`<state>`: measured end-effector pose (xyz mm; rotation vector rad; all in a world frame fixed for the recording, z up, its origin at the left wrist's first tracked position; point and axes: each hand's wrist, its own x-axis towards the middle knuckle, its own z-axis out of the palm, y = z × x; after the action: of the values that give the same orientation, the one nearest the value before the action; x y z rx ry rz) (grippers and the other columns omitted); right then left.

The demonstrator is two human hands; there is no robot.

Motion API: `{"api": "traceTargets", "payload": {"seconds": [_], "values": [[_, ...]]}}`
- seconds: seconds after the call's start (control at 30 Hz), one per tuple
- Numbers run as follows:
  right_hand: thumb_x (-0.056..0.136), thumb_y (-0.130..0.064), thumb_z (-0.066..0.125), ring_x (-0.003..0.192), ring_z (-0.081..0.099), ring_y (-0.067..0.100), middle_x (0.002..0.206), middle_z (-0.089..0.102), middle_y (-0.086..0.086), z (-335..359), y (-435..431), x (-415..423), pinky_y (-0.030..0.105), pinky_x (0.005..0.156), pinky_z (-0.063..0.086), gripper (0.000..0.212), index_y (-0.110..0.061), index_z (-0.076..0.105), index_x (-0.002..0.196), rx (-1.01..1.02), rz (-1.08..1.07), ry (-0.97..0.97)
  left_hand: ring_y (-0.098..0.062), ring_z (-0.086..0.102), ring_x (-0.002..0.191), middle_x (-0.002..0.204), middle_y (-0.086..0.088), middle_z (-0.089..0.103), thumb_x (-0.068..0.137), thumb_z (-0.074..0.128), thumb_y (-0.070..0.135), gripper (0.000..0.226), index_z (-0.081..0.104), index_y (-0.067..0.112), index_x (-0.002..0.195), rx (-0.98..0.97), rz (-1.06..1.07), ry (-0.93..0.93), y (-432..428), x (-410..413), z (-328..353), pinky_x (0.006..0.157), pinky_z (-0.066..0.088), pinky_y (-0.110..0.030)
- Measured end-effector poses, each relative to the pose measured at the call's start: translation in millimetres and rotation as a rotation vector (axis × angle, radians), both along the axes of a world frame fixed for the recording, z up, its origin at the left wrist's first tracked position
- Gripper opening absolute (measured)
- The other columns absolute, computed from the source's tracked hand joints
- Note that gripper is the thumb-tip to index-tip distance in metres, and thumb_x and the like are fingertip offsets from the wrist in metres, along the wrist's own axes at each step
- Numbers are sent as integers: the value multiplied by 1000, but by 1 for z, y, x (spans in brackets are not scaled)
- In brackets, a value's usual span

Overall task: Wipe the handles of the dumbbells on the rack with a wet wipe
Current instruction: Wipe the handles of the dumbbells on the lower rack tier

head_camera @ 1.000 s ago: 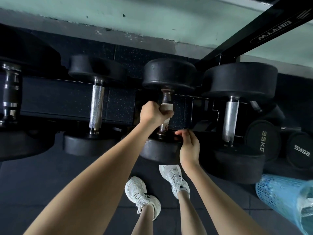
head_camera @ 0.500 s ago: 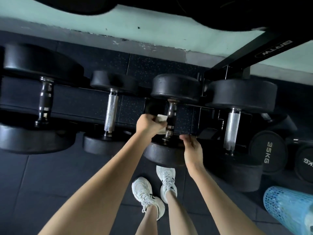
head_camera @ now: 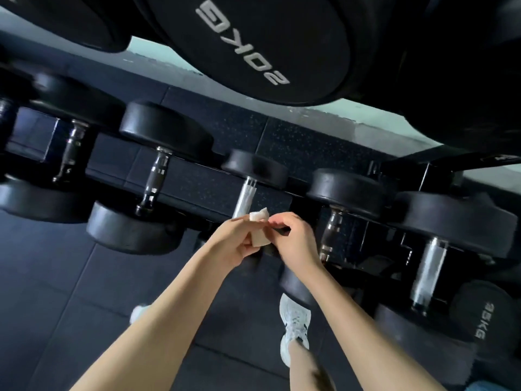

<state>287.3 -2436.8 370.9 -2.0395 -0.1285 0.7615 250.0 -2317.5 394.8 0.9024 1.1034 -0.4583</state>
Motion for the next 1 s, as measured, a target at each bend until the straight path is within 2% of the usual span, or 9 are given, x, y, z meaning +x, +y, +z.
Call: {"api": "traceTargets", "payload": {"seconds": [0.13,0.33,0.4,0.5,0.57,0.63,0.77,0.9,1.0], "values": [[89,-15,60,79,59,10,82,63,-7,-8,26,-11,16,70,44,5,-13,63,92,28,-167,80,-18,62,92,96,-5,67,88,62,12,23,60,17,111,-6,-49,-5,30,-6,-10,93,43,-37],[87,-1,54,71,44,18,82,51,7,-31,57,-25,18,63,29,6,-1,49,84,-194,-391,-390,-18,61,91,92,-2,67,75,70,15,19,69,17,93,604,-251,-64,81,-28,-35,88,47,-31],[86,0,56,74,47,18,84,56,9,-45,74,-26,22,64,33,2,0,54,85,-228,-355,-321,-17,62,98,101,-2,70,77,72,18,23,71,13,100,745,-483,-62,87,-38,-44,89,46,-28],[87,-19,62,76,54,15,82,62,0,-49,97,-24,24,67,40,9,-10,62,87,-123,-457,69,-13,59,104,112,2,65,76,75,32,36,67,17,108,865,-751,-137,93,-50,-52,82,40,-19],[86,-28,63,72,56,11,75,62,-4,-50,106,-22,20,62,42,16,-14,66,80,21,-656,261,-12,55,109,119,2,60,73,75,41,52,62,18,118,853,-848,-183,95,-54,-55,81,34,-16],[85,-22,65,74,58,11,77,63,-3,-55,108,-21,11,59,43,10,-12,66,82,73,-788,237,-14,51,118,129,1,56,73,74,47,69,52,16,131,802,-903,-170,97,-57,-56,84,33,-16],[81,-22,72,86,61,13,93,64,1,-73,105,-24,11,67,47,31,-5,61,103,4,-749,194,-16,50,122,133,-1,55,73,72,53,81,46,9,135,725,-937,-107,98,-61,-57,82,31,-15],[86,-27,65,52,43,9,55,49,-3,-83,109,-27,21,50,34,37,-11,47,57,-169,-579,18,-16,53,116,126,-1,58,74,72,51,72,50,9,128,726,-993,-140,95,-65,-54,78,35,-18],[86,-18,61,45,33,6,48,37,-9,-82,120,-25,21,48,24,49,-21,31,49,-349,-505,-207,-16,50,121,133,-2,55,74,72,51,75,49,7,130,706,-968,-131,94,-67,-57,80,35,-19]]}}
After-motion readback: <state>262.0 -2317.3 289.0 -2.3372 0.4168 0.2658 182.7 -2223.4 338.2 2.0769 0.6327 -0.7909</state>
